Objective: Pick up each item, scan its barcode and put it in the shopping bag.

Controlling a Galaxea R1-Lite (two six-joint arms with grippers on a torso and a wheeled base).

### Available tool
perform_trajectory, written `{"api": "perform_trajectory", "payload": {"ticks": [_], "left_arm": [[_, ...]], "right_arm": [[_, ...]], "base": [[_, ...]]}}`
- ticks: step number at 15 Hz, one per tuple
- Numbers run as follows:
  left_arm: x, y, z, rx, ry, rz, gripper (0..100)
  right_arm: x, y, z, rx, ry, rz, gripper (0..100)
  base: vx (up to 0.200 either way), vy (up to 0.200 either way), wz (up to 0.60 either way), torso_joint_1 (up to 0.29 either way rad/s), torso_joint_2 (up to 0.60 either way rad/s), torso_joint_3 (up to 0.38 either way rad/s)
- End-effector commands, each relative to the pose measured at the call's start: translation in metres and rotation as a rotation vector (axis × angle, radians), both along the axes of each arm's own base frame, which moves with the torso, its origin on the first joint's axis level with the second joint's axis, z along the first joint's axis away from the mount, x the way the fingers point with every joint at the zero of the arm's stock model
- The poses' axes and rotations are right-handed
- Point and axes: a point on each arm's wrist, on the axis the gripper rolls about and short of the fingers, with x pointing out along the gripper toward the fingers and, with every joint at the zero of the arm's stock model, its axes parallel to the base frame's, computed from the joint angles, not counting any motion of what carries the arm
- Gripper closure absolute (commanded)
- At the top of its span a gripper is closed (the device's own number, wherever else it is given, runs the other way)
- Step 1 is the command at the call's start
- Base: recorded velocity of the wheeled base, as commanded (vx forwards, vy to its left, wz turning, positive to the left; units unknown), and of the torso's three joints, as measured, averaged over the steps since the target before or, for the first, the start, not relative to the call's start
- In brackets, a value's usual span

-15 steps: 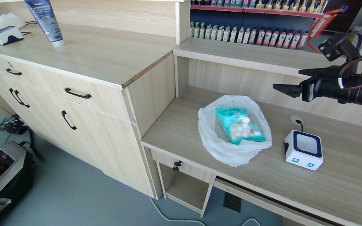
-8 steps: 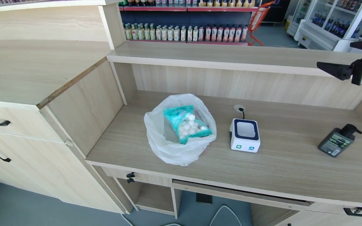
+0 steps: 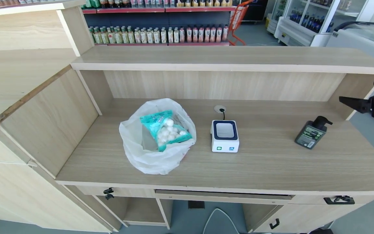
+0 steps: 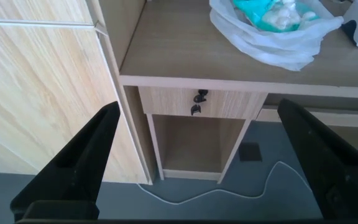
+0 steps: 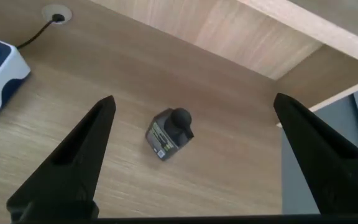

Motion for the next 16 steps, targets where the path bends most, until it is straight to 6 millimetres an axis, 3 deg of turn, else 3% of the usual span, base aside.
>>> {"api": "perform_trajectory", "payload": {"ticks": [1,3,9,16], "left_arm": [[0.0,0.0,0.0,0.0,-0.002,0.0,0],[0.0,0.0,0.0,0.0,0.0,0.0,0],[0.0,0.0,0.0,0.002,0.0,0.0,0],[0.0,0.0,0.0,0.002,-0.002,0.0,0]], "right_arm": [[-0.002,-0.011,-0.029,0.028,0.087,-0.039,0],[-0.01,-0.021,-0.044,0.016,0.134,-0.081,0],[-0.043,-0.055,-0.056,-0.091,0.179,-0.226,0],[-0.051,-0.089,-0.068,-0.092,0.211,-0.34,0]], "base": [[0.0,0.0,0.0,0.0,0.0,0.0],[0.0,0.0,0.0,0.0,0.0,0.0],[0.0,0.0,0.0,0.0,0.0,0.0],[0.0,0.0,0.0,0.0,0.0,0.0]]}}
